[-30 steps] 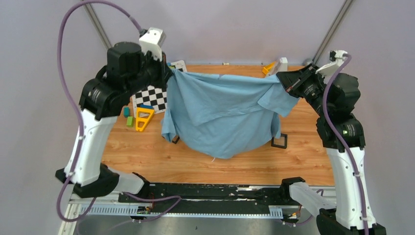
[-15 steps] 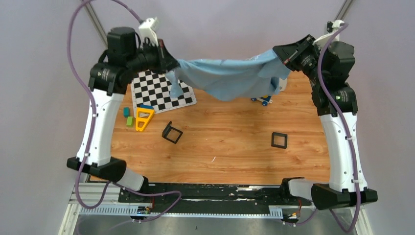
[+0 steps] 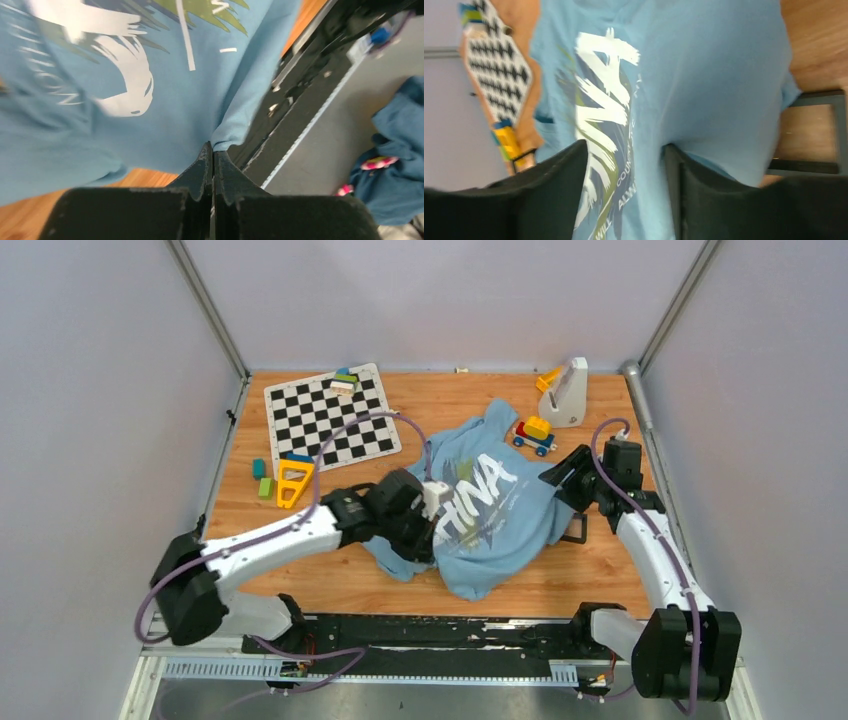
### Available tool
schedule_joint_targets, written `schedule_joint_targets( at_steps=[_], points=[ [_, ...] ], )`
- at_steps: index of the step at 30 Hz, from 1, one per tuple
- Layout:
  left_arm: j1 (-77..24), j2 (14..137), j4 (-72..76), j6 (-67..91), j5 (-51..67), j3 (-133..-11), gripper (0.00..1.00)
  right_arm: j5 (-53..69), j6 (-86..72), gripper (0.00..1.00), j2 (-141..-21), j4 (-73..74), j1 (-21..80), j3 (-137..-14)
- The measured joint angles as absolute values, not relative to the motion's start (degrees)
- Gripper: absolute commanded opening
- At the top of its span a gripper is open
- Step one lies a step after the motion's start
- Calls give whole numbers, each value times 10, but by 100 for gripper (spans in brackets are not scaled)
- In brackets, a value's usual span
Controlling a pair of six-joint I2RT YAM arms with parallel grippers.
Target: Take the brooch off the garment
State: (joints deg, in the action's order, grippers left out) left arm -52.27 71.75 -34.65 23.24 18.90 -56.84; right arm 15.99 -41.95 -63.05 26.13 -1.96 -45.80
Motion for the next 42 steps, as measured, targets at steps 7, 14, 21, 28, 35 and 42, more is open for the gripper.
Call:
schedule_joint_targets(
  at_steps=[7, 14, 21, 28, 35, 42],
  points=[
    [-673, 888, -276, 253, 119, -555, 33, 175, -386, 79, -599, 231, -16, -401],
    [-713, 890, -267, 242, 60, -613, 71, 159, -362, 76, -611, 226, 83, -404],
    [-638, 793, -293, 227, 18, -626, 69, 132, -359, 72, -642, 198, 223, -406],
    [-467, 679, -266, 242, 19, -539, 57, 89, -366, 67, -768, 160, 327, -432],
    [-373, 673, -232, 272, 60, -470, 55, -16, -404, 67, -919, 169, 404, -554],
    [-347, 703, -204, 282, 63, -469, 53, -83, -435, 34, -990, 183, 426, -592]
  ],
)
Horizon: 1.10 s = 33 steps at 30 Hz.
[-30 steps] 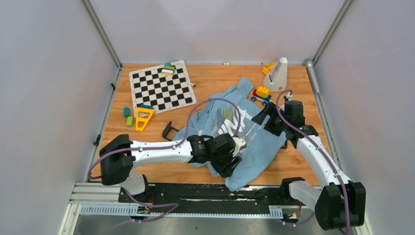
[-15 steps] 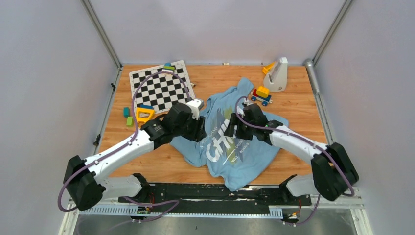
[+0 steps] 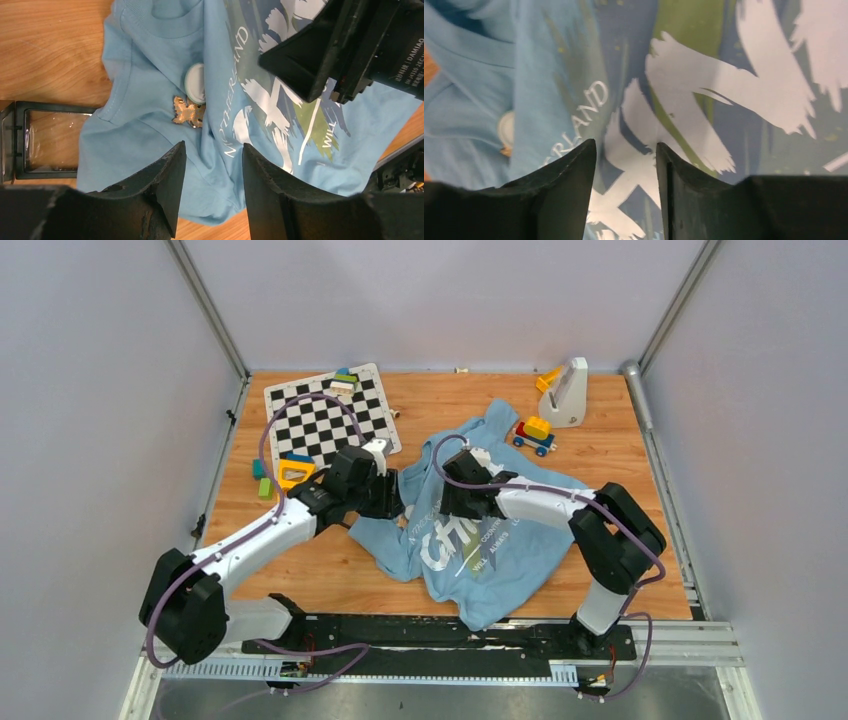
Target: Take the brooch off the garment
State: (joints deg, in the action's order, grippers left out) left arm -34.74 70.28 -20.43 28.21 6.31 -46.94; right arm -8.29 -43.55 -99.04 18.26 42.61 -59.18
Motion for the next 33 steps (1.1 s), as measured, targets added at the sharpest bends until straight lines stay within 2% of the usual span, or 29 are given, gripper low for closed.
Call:
schedule_joint_targets(
  at_steps=[2, 3, 9, 13, 17, 21, 24, 25, 28, 31, 33],
  points=[
    [-347, 716, -201, 283, 63, -471, 52, -102, -439, 2, -991, 189, 425, -583],
    [-347, 724, -199, 282, 63, -472, 51, -107, -440, 0, -986, 187, 422, -573],
    [-347, 800, -191, 278, 63, -507, 45, -108, -422, 0, -912, 170, 399, -491],
    [-347, 862, -178, 270, 69, -535, 45, -93, -383, 0, -842, 131, 393, -439],
    [-347, 926, -173, 261, 76, -562, 45, -81, -343, 0, -824, 90, 393, -420],
    [-347, 968, -170, 251, 77, -572, 50, -74, -313, 0, -822, 50, 393, -400],
    [-347, 984, -173, 243, 74, -577, 60, -69, -299, 0, -812, 21, 393, -378],
    [-347, 986, -173, 240, 72, -578, 60, -67, -296, 0, -809, 14, 393, -374],
    [-346, 986, -171, 236, 72, -578, 49, -63, -290, 0, -807, 4, 392, -371],
    [-340, 986, -161, 232, 91, -577, 29, -62, -287, 0, -807, -2, 391, -371],
    [-334, 986, -142, 226, 119, -569, 21, -59, -286, 0, -807, -4, 390, -371]
  ],
)
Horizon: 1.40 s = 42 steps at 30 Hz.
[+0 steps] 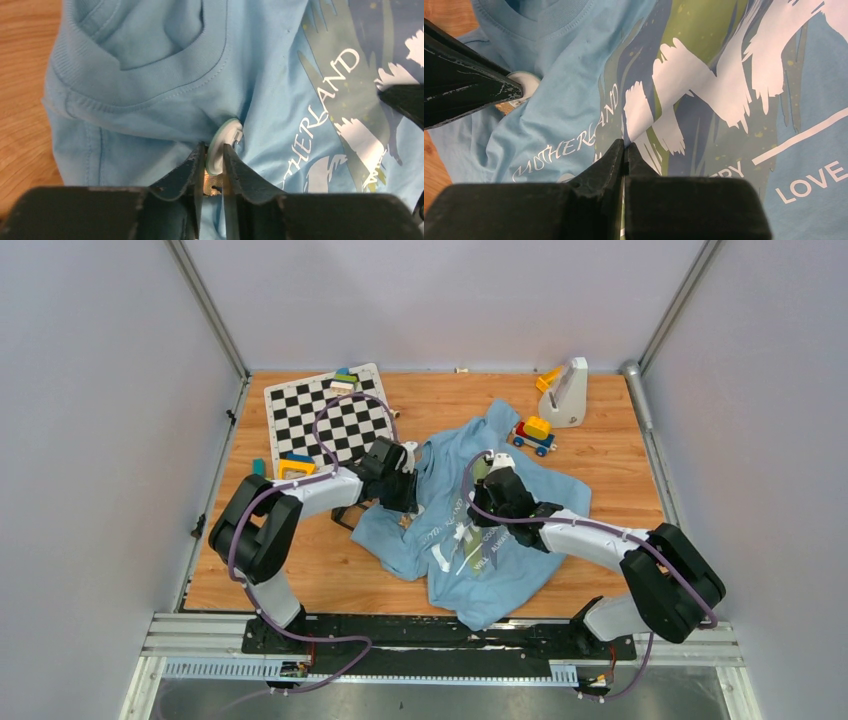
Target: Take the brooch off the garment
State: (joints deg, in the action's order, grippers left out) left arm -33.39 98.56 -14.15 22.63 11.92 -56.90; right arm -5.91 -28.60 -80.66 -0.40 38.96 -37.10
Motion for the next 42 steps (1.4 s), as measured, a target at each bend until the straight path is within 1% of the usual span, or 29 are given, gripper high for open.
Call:
schedule_joint_targets(
  at_steps=[1, 4, 9, 14, 19, 23, 25, 30, 33, 38, 39, 40, 42],
  points=[
    [-331, 986, -133, 225, 133, -565, 20, -59, -286, 0, -807, -5, 389, -371],
    [-324, 981, -104, 222, 171, -545, 11, -58, -285, 0, -807, -7, 389, -371],
    [-321, 942, -78, 217, 183, -515, 8, -55, -284, 0, -807, -8, 388, -371],
    [-321, 885, -61, 214, 174, -493, 0, -55, -284, 0, -807, -8, 388, -371],
    [-321, 824, -38, 209, 148, -463, 0, -65, -284, 0, -802, -7, 388, -370],
    [-321, 799, -14, 209, 143, -443, 0, -72, -284, 0, -780, -11, 386, -356],
    [-321, 793, 8, 210, 146, -430, 0, -64, -283, 3, -755, -17, 385, -340],
    [-321, 785, 69, 220, 149, -392, 0, 54, -275, 4, -695, -76, 381, -303],
    [-321, 785, 95, 229, 140, -383, 0, 137, -273, 2, -696, -98, 389, -304],
    [-321, 767, 113, 251, 97, -383, 0, 194, -266, 1, -717, -85, 416, -326],
    [-321, 760, 114, 255, 90, -383, 0, 200, -266, 2, -719, -83, 419, -328],
    [-321, 752, 115, 260, 83, -383, 0, 206, -266, 5, -720, -83, 420, -328],
    [-321, 734, 119, 272, 71, -383, 0, 216, -268, 20, -720, -77, 423, -328]
  ],
)
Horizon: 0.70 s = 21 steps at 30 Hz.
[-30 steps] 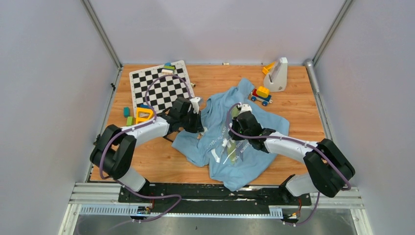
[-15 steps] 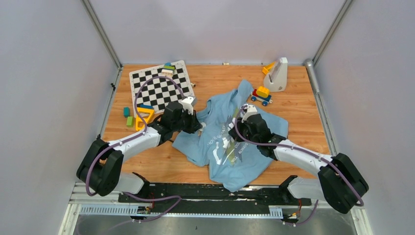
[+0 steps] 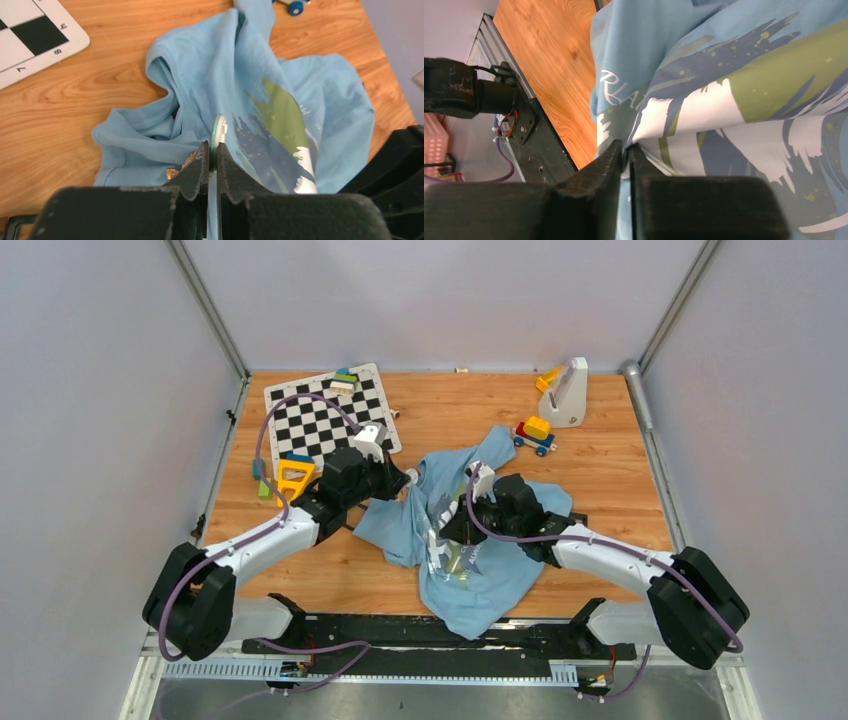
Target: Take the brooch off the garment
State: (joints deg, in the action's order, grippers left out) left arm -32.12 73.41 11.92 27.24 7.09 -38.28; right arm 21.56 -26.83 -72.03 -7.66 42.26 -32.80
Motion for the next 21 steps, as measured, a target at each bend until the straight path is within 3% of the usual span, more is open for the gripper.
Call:
schedule_joint_targets(
  at_steps=[4, 7, 9, 14, 21],
  points=[
    [-321, 716, 135, 294, 74, -383, 0, 210, -283, 51, -713, -54, 423, -333],
    [-321, 705, 156, 319, 96, -381, 0, 193, -303, 68, -674, -31, 423, -335],
    [-321, 693, 183, 346, 119, -376, 0, 183, -318, 69, -634, -27, 423, -335],
    [-321, 675, 254, 424, 182, -372, 0, 153, -367, 60, -552, -52, 420, -344],
    [-321, 651, 344, 523, 225, -354, 0, 117, -468, 48, -556, -168, 416, -348]
  ],
)
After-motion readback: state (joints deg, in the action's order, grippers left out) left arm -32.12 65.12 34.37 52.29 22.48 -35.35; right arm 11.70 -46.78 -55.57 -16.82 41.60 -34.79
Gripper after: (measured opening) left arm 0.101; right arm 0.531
